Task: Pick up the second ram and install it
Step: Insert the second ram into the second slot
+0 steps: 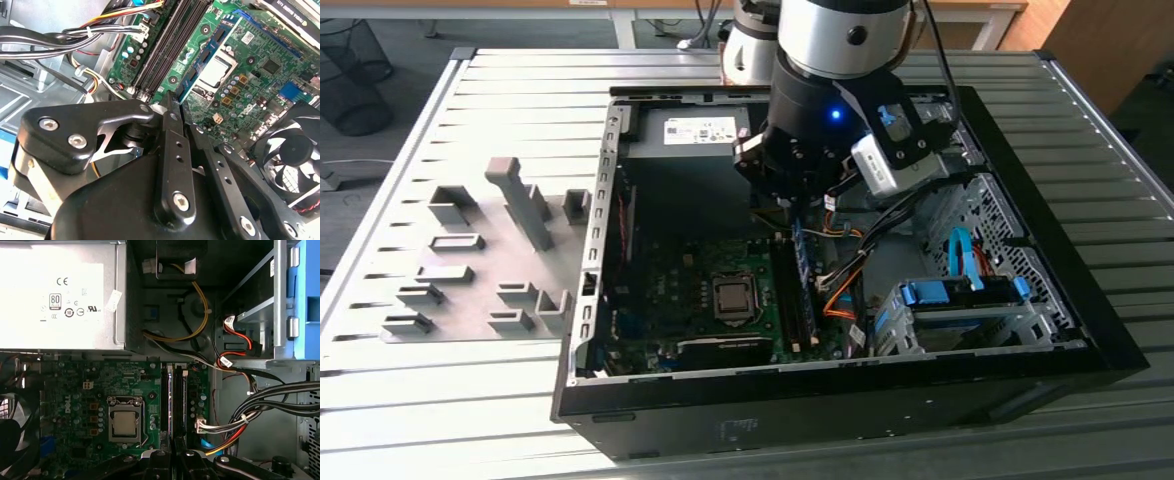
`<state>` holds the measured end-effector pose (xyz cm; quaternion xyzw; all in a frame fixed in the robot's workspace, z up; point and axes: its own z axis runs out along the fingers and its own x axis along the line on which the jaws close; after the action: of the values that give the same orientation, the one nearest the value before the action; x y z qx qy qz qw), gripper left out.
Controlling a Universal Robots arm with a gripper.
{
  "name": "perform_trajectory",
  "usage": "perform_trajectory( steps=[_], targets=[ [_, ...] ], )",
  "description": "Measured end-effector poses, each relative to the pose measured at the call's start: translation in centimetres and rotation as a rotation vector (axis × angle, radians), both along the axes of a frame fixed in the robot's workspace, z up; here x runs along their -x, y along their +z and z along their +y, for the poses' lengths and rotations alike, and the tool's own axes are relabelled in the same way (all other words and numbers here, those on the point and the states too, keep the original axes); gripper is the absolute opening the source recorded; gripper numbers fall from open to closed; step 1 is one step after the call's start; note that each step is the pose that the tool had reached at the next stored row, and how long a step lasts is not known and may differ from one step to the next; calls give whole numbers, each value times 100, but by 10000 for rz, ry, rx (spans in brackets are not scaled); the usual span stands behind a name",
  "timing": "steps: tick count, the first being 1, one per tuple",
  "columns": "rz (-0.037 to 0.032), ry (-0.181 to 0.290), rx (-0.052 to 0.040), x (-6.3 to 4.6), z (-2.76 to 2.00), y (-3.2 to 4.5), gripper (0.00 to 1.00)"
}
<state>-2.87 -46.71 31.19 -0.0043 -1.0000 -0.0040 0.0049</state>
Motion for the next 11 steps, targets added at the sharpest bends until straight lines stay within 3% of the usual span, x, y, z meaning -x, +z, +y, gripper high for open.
perform_trajectory(
  steps=[11],
  targets=[
    [-1, -14, -3, 0, -7, -14, 14]
  ],
)
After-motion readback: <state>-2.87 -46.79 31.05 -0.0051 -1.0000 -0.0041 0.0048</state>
